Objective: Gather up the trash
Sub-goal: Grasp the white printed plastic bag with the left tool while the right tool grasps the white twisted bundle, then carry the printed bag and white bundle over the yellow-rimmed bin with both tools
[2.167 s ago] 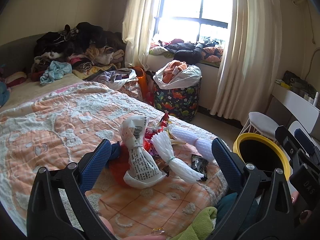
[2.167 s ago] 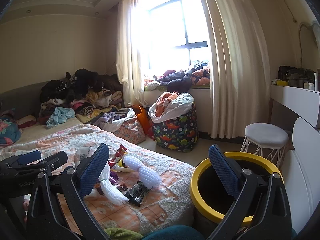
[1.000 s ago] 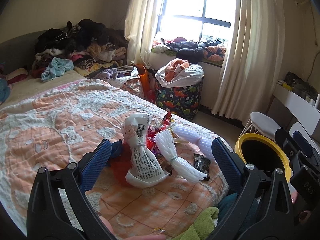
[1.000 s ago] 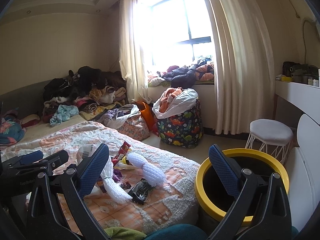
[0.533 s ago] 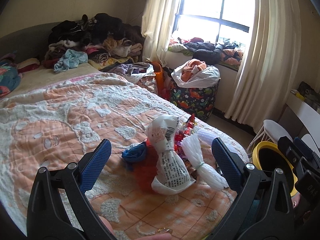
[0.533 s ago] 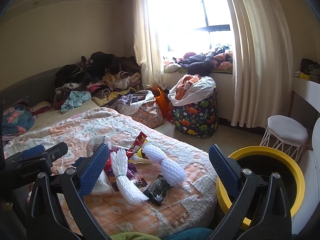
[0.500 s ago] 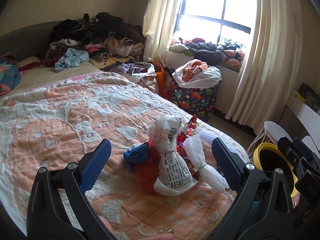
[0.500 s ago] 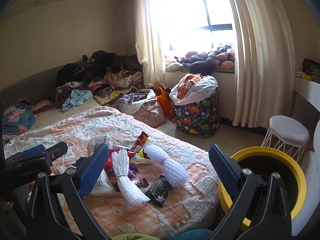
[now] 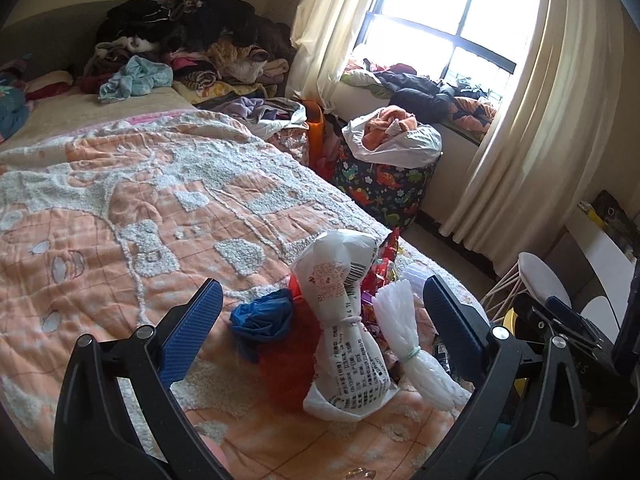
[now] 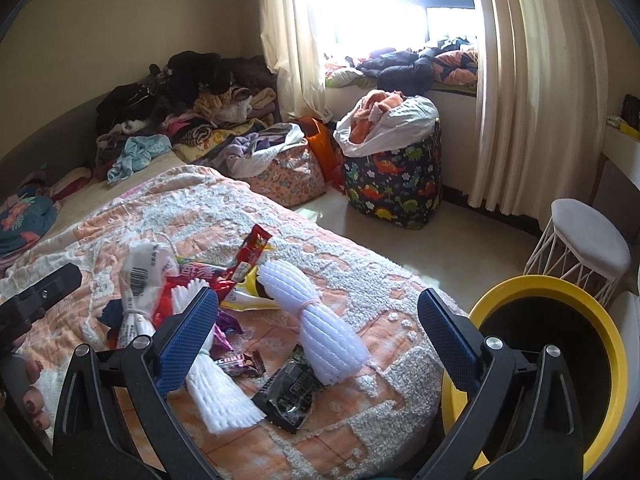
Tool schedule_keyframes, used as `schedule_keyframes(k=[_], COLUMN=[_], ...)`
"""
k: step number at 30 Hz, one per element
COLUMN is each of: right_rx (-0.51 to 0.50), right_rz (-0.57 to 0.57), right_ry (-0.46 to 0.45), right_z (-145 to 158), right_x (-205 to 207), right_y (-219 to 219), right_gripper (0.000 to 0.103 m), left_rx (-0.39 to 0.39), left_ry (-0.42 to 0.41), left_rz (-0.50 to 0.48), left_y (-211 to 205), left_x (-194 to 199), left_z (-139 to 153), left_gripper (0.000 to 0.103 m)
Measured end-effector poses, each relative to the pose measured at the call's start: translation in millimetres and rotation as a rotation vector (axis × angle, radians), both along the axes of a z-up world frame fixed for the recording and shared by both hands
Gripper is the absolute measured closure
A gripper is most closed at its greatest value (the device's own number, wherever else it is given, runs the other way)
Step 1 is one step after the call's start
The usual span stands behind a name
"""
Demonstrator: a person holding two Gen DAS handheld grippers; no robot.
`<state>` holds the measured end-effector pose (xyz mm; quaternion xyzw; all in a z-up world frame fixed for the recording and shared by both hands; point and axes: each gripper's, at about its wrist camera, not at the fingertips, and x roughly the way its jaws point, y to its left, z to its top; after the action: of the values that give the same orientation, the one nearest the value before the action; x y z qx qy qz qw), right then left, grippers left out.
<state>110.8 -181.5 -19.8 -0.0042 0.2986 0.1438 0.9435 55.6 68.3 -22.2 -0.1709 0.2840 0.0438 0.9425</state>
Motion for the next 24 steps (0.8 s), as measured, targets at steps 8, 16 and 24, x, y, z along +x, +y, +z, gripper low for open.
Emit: schedule_keyframes(k=[8,16,24], right_rx=[-0.014,-0.045,0.075], right_rz=[0.015,0.09,0.11], right_ry=[0.128,0.293,0.273], right_z=[-27.9,-62.3,-51.6], right_x=[40.1,70.5,56.8], right_y=[-7.5,8.9,-2.7], right_gripper=[0.006,0.049,0.075], left_rx=[-0.025,-0.01,-0.002], left_ry=[0.086,0.21,0.26], left_rz=[-0.092,-0.1,-0.109], left_y=[-25.8,-35.1,-35.8], left_x=[6.9,11.2,14.0], left_z=[-23.5,-48.4,-59.8], left_gripper=[0.012,0.031,0.053])
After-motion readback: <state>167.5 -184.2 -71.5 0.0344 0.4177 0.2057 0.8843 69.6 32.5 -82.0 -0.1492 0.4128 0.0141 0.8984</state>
